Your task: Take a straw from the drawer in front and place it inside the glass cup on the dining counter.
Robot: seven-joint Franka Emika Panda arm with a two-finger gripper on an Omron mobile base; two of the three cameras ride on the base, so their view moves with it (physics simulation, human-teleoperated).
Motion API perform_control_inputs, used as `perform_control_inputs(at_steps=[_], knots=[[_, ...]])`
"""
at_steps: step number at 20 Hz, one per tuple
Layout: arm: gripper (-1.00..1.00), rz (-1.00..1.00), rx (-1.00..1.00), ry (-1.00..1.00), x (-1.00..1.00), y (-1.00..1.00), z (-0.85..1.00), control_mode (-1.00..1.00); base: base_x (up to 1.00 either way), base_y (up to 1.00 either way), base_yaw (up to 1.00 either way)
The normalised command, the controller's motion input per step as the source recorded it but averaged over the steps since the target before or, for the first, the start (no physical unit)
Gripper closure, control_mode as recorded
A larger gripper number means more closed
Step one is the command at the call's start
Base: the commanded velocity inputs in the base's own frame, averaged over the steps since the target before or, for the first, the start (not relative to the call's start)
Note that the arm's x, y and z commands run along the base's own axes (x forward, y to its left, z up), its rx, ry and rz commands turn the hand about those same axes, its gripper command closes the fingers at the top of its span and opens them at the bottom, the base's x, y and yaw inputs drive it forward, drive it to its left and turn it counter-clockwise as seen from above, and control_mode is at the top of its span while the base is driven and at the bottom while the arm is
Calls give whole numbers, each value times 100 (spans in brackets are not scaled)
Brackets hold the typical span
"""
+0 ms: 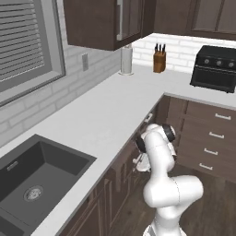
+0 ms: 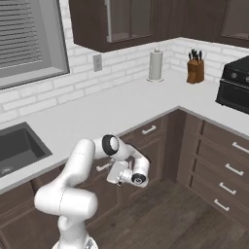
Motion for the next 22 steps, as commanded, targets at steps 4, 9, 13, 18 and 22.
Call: perform_control_inputs(at_steps=[4,9,13,18,22], knots=[[100,-38,-43,3,-94,-23,-100,-100,0,0,0],[100,-33,-23,0,-100,-77,-100,-100,0,0,0],[100,-30,-8,0,-100,-100,-100,-100,0,0,0],[100,-28,-4,0,-100,-100,-100,-100,0,0,0],[100,-32,-17,0,-100,-75,-100,-100,0,0,0]])
